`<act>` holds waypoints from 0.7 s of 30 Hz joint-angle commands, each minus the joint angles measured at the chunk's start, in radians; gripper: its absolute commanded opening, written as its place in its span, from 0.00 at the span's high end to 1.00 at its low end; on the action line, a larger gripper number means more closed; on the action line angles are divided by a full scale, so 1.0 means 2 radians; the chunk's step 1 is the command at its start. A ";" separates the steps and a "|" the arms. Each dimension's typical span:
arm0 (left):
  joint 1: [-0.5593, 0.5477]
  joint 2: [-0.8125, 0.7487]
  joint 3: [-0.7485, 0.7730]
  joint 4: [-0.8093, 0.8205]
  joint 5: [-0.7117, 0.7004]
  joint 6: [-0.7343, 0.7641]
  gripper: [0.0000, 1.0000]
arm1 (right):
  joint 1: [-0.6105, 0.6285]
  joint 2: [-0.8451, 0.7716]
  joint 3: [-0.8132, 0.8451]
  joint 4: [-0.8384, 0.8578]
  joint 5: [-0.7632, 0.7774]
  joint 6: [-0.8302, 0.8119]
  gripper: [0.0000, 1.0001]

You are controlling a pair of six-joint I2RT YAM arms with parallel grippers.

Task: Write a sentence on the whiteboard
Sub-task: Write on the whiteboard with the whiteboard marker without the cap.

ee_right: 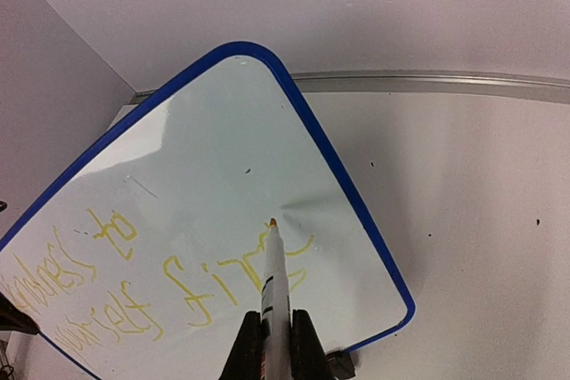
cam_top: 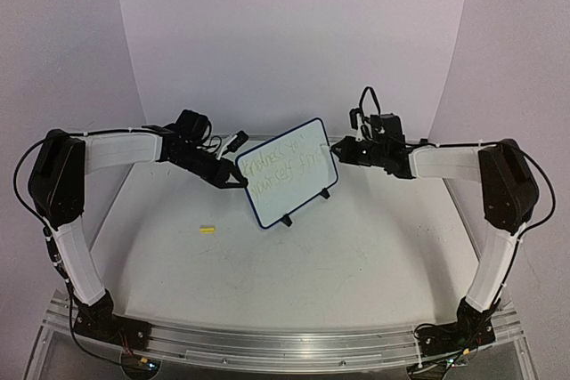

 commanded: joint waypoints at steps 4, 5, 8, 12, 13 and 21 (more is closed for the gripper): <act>-0.002 0.005 0.015 -0.004 -0.007 0.006 1.00 | 0.002 0.022 0.026 0.006 0.000 0.004 1.00; -0.002 0.005 0.015 -0.004 -0.007 0.007 1.00 | 0.002 0.024 0.027 0.005 0.000 0.004 1.00; -0.002 0.005 0.015 -0.004 -0.007 0.006 1.00 | 0.002 0.028 0.025 0.004 0.002 0.004 1.00; -0.003 0.005 0.015 -0.004 -0.007 0.006 1.00 | 0.002 0.025 0.015 0.004 0.005 0.004 1.00; -0.002 0.005 0.015 -0.004 -0.007 0.006 1.00 | 0.002 0.025 0.012 0.004 0.005 0.004 1.00; -0.002 0.005 0.015 -0.004 -0.007 0.006 1.00 | 0.002 0.027 -0.013 0.004 0.005 0.007 1.00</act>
